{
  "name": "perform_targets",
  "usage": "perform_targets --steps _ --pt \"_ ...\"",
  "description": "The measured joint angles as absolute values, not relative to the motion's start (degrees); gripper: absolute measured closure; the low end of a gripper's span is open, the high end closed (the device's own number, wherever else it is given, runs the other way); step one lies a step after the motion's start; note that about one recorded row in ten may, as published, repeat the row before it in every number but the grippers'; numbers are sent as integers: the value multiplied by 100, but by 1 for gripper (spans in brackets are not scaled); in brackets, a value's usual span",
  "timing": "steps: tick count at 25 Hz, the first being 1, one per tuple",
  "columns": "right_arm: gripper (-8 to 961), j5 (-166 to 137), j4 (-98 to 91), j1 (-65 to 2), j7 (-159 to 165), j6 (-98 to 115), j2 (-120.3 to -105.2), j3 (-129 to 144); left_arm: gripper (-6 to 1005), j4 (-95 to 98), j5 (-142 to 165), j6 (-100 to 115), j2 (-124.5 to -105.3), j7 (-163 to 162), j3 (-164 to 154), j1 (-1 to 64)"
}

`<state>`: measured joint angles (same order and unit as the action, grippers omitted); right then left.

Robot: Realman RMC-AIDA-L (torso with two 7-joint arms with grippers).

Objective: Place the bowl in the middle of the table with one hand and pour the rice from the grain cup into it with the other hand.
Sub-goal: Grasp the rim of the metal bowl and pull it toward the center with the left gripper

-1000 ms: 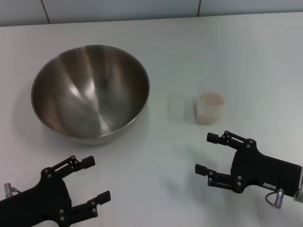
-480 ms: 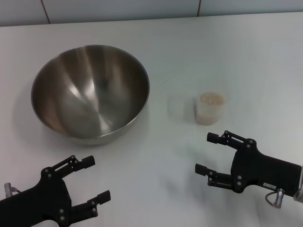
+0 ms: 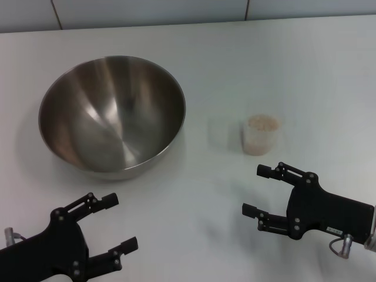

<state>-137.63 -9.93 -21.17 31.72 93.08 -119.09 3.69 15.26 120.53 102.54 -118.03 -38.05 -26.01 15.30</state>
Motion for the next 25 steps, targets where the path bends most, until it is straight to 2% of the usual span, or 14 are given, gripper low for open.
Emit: perform_targets --steps 10,15,25 --pt "140 -13758 -984 -2090 3144 9308 -11915 346 169 1502 11775 10936 -11815 -3844 -1354 1591" --pt "140 -13748 -976 -2084 3124 9308 -11918 333 169 1325 11127 10404 -11839 -3771 190 1901" --pt "139 -13733 -975 -2100 3112 9308 -11929 316 169 1041 10803 9246 -11847 -3681 1076 2405"
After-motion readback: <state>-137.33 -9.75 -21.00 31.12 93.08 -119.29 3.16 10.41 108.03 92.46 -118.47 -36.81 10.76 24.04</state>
